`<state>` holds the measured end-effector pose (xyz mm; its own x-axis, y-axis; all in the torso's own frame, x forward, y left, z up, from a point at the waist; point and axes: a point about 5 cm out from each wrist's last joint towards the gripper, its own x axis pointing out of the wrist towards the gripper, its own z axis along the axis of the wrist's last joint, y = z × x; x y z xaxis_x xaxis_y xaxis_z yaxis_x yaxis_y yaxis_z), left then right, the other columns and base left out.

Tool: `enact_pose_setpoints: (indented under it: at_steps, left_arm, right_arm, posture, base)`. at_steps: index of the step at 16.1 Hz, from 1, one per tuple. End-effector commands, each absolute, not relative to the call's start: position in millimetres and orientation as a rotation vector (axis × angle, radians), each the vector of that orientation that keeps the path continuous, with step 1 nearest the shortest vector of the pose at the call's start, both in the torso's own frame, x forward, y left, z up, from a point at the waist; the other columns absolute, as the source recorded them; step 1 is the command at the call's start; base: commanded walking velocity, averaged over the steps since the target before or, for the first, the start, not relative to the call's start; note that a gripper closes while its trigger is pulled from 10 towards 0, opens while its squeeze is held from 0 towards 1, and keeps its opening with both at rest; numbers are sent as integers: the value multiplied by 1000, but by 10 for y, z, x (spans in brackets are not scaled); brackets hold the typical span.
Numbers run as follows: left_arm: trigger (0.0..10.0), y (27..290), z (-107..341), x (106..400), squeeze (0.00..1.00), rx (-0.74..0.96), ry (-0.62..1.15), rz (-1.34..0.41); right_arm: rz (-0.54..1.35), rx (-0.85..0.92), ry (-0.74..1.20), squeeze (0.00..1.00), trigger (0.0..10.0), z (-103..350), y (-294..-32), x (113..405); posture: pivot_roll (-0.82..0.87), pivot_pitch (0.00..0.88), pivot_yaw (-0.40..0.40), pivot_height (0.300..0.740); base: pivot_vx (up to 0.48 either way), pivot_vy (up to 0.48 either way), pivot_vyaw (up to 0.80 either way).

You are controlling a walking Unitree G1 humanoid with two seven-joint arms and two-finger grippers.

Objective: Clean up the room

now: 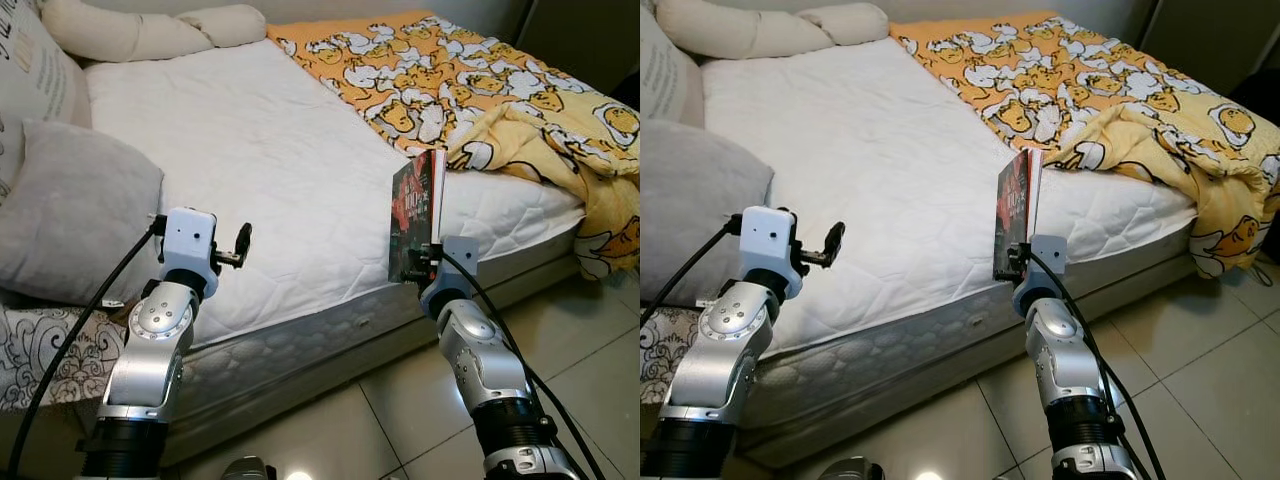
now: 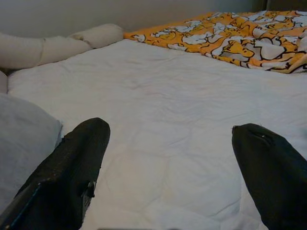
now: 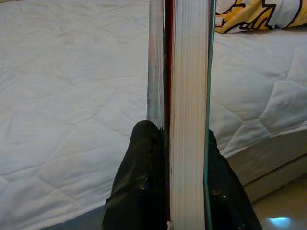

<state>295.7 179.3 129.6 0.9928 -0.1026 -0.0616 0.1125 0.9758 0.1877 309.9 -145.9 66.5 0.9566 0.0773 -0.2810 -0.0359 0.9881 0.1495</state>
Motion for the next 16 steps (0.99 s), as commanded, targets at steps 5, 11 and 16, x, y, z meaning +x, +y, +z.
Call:
enact_pose_setpoints:
  at_steps: [5, 11, 16]
  left_arm:
    - [10000, 1813, 1340, 2988, 0, 192, 29, -108]
    - [10000, 1817, 1350, 2999, 0, 201, 25, -119]
    - [10000, 1821, 1349, 3002, 0, 203, 26, -119]
  right_arm:
    - [51, 138, 218, 0, 10000, 821, -1469, 3196]
    - [62, 110, 205, 0, 10000, 839, -1451, 3216]
    - [76, 84, 203, 0, 10000, 843, -1441, 3225]
  posture:
    - [57, 0, -11, 740]
    - [59, 0, -6, 740]
    - [60, 0, -6, 740]
  base:
    - [49, 0, 0]
    - [249, 0, 0]
    - [267, 0, 0]
